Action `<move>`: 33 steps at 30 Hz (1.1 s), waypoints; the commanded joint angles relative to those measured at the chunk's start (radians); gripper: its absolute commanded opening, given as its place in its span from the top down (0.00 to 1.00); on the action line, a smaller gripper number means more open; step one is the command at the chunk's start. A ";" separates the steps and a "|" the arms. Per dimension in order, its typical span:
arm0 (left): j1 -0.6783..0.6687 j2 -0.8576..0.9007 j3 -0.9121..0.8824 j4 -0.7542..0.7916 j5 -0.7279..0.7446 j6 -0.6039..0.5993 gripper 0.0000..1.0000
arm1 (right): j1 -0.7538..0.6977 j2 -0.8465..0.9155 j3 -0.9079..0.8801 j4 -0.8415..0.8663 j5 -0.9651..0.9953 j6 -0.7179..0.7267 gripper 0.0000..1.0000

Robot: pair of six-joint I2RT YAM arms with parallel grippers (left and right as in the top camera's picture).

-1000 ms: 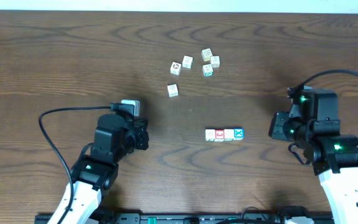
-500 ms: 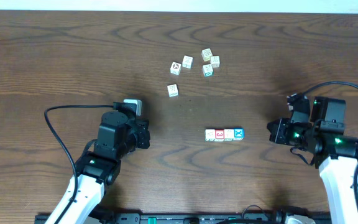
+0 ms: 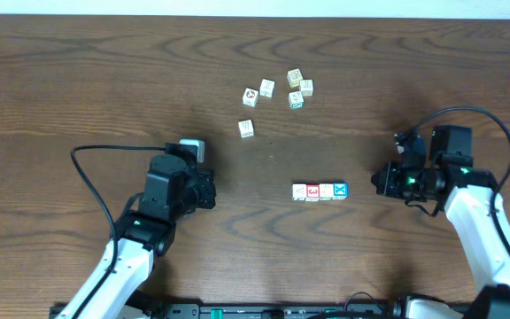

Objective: Lift 4 blocks
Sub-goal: 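Lower the right gripper against the blue X block end of the row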

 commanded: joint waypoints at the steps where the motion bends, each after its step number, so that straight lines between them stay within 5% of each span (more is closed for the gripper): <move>1: 0.000 0.051 0.014 0.010 0.008 -0.002 0.93 | 0.029 0.061 -0.005 0.013 0.008 -0.024 0.99; 33: 0.000 0.077 0.014 0.026 0.008 -0.002 0.93 | 0.282 0.225 -0.005 0.083 0.122 0.005 0.99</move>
